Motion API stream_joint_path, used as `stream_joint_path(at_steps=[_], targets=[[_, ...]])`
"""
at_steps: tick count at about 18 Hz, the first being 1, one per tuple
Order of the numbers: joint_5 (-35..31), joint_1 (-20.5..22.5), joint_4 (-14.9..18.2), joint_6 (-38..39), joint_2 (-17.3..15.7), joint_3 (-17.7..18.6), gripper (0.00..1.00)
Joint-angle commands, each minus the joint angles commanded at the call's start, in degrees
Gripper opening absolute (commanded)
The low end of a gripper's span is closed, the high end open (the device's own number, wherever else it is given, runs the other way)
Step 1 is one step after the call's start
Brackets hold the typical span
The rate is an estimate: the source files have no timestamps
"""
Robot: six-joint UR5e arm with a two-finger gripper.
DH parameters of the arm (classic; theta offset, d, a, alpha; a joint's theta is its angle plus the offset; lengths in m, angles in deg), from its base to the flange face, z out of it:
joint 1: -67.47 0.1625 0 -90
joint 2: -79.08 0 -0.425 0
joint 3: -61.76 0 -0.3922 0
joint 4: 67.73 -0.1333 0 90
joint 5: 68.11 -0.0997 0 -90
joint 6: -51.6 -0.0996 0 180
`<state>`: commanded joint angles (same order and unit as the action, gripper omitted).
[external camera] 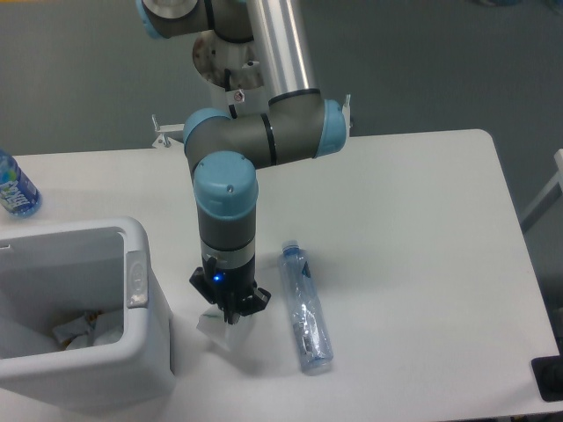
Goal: Place the trash in the trash can
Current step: 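Close the gripper on the crumpled white paper and lift it, then carry the paper over the white bin and open the gripper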
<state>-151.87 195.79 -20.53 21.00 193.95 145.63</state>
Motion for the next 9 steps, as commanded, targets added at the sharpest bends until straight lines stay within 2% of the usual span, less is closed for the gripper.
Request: stream_joint_path(at_steps=[2,4,6,9], targets=[[0.18,0.88,0.00,1.85,0.18,-4.05,0.07],[1.49,2.02,0.00,3.17,0.00,-6.34,0.07],[4.82,2.90,0.00,6.50,-0.61,-7.84,0.07],[10.87,3.78,0.00,15.45,-2.45,-8.99,0.07]])
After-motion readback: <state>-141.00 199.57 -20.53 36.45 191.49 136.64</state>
